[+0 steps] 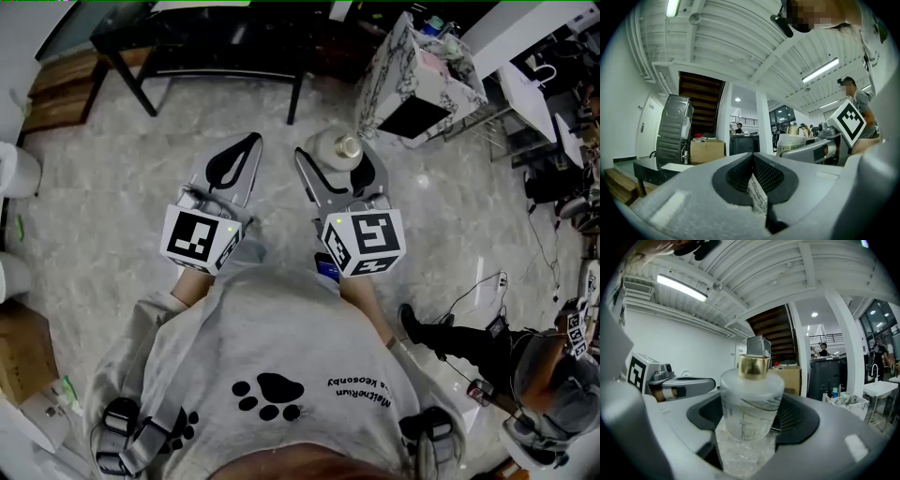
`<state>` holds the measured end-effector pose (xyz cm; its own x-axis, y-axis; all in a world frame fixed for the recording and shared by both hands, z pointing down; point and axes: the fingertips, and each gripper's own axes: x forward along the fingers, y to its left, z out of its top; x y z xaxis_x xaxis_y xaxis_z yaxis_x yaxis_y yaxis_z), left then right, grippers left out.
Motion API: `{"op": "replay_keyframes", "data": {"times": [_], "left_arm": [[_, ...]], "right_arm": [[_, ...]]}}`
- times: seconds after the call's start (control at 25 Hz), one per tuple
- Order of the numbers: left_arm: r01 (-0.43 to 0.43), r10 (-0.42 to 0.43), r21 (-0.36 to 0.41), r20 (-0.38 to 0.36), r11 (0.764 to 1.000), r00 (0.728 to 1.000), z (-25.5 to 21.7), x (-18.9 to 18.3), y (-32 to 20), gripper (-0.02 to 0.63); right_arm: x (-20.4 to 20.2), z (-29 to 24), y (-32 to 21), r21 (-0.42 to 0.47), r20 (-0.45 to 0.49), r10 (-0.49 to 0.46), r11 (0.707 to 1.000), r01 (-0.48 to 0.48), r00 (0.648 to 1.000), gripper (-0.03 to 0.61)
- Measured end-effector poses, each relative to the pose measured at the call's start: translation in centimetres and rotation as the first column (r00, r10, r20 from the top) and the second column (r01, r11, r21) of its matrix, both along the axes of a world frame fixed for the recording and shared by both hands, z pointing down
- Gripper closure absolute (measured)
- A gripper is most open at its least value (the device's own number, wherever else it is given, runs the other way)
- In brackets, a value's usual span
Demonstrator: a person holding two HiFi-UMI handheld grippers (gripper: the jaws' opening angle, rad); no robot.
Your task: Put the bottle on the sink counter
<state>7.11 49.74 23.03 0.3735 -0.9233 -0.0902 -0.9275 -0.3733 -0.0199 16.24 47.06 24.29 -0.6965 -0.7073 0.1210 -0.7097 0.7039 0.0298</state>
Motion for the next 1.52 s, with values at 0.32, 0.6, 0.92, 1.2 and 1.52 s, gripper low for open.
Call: {"op": "replay_keyframes", "data": {"times": [0.32, 0.6, 0.92, 1.2, 1.52], "left_arm": [[-0.053, 0.053, 0.000, 0.011, 0.999, 0.999, 0.5, -2.7, -8.7, 0.611], [-0.105, 0.105, -0.004, 0.005, 0.994, 0.994, 0.4, -5.1, -13.7, 0.611], [-0.128, 0.128, -0.005, -0.031, 0.992, 0.991, 1.3, -7.3, -15.8, 0.611], [-0.107, 0.105, -0.030, -0.054, 0.994, 0.993, 2.3, -8.7, -15.7, 0.611], [-0.083, 0.081, -0.040, -0.043, 0.996, 0.996, 3.0, -9.8, -17.0, 0.611]], "right_arm": [[-2.5, 0.0, -8.2, 0.006, 0.013, 0.049, 0.999, -0.049, 0.999, 0.238], [-4.8, 0.4, -13.1, 0.004, 0.015, 0.104, 0.995, -0.104, 0.995, 0.238], [-6.9, 0.6, -14.8, 0.005, -0.017, 0.122, 0.992, -0.122, 0.992, 0.238], [-7.8, 1.4, -15.0, -0.023, -0.030, 0.109, 0.994, -0.109, 0.994, 0.238], [-8.8, 1.7, -16.6, -0.023, -0.017, 0.082, 0.996, -0.082, 0.996, 0.238]]}}
